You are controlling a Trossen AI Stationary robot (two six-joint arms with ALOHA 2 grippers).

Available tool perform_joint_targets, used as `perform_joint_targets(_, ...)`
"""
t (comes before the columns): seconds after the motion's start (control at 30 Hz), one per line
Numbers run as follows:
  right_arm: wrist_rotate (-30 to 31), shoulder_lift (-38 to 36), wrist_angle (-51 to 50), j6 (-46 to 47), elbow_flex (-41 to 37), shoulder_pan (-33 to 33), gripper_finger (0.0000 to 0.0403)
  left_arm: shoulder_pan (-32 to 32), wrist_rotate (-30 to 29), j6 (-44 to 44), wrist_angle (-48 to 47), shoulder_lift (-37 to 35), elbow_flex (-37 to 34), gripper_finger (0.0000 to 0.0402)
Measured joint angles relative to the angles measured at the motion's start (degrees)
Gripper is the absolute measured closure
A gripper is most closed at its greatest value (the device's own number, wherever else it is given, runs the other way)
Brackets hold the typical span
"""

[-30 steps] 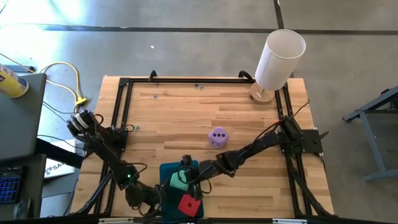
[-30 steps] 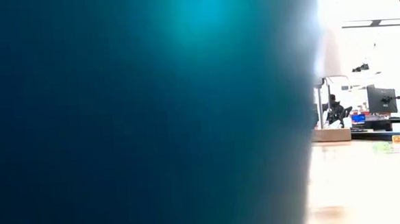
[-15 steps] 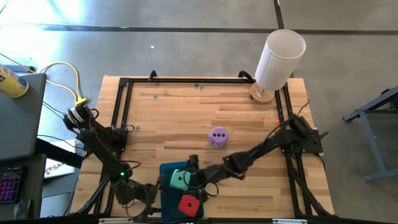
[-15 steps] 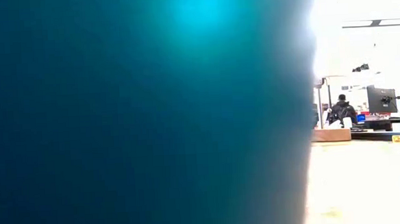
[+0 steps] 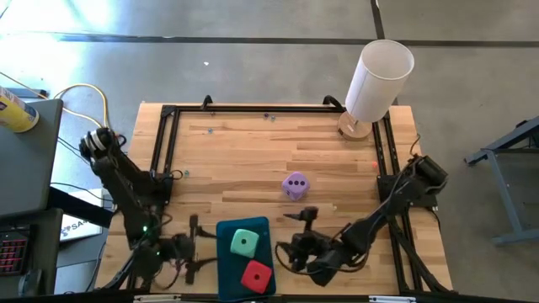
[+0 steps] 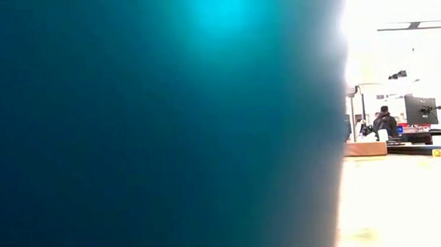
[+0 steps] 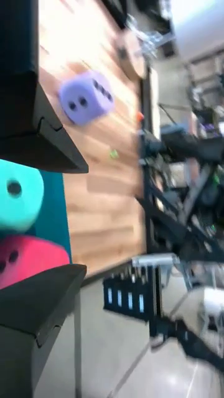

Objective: Pick & Place Dice
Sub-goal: Put the small light blue die into the blue bin

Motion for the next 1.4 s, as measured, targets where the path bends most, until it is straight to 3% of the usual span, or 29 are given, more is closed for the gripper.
perform_joint_targets(0.2, 4.2, -1.8, -13.3, 11.1, 0.0, 0.4, 0.0005, 7.5, 6.5, -12.2, -19.1, -8.5, 0.0, 0.0184)
perform_joint_targets(0.47, 7.1, -2.2, -31.3, 24.3, 0.0, -0.9, 0.0004, 17.2, 12.2, -13.4, -33.6, -14.8, 0.0, 0.0195)
perform_joint_targets(0.6, 7.6, -2.2, -35.9, 27.4, 0.0, -2.8, 0.0004, 26.0, 20.4, -20.2, -44.9, -18.0, 0.0, 0.0195)
perform_joint_targets(0.8, 8.9, -2.2, -36.1, 26.6, -2.3, -6.8, 0.0004, 41.0, 26.5, -21.4, -58.1, -20.5, 0.0, 0.0195)
perform_joint_targets(1.03, 5.2, -2.2, -31.2, 26.6, -9.3, -11.5, 0.0004, 56.6, 44.7, -26.2, -68.5, -20.7, 0.0, 0.0195)
perform_joint_targets(1.4, -0.7, -2.2, -14.9, 15.7, -14.0, -14.1, 0.0004, 74.9, 52.7, -23.1, -79.3, -18.3, 0.0, 0.0195)
